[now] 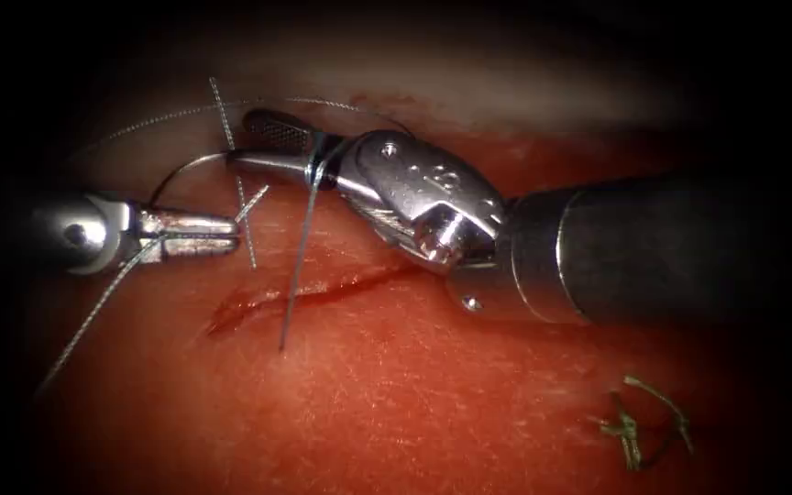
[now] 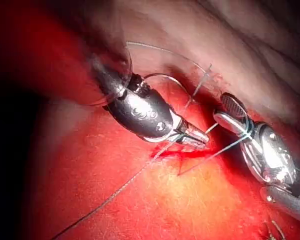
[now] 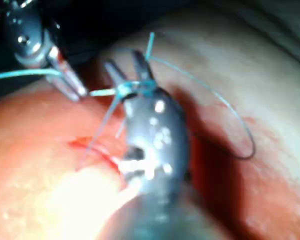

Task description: Wound Closure

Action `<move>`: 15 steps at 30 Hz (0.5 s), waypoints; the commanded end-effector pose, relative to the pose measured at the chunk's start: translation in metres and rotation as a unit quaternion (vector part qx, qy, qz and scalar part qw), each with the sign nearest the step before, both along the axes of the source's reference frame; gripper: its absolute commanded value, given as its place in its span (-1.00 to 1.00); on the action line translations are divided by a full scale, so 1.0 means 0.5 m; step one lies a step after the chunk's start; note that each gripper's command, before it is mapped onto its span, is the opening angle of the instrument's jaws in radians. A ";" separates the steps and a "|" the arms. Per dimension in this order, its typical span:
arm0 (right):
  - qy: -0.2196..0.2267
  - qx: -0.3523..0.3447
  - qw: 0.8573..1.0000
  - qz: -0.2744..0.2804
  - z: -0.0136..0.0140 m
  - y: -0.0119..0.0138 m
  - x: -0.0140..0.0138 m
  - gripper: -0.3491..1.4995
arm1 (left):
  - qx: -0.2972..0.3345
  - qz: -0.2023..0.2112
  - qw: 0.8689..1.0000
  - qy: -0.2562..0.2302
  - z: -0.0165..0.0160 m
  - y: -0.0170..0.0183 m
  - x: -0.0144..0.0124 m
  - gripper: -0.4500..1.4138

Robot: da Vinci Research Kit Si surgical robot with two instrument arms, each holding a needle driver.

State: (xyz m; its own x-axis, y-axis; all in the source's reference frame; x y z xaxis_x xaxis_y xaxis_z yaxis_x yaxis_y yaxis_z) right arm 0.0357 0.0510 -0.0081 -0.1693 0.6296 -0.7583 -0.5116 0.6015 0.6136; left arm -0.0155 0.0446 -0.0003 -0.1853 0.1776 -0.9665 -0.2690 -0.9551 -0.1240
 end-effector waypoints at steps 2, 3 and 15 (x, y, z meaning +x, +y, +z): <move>-0.016 0.000 1.000 0.005 0.0031 -0.0001 0.0016 -0.16 | 0.001 -0.004 1.000 0.002 0.0023 0.0003 -0.0006 -0.89; -0.021 0.000 1.000 0.008 0.0036 0.0001 0.0017 -0.09 | 0.001 -0.006 1.000 0.003 0.0026 0.0007 -0.0005 -0.89; -0.010 0.022 1.000 0.000 0.0065 0.0013 0.0080 0.33 | 0.003 -0.009 1.000 0.004 0.0047 0.0015 0.0005 -0.89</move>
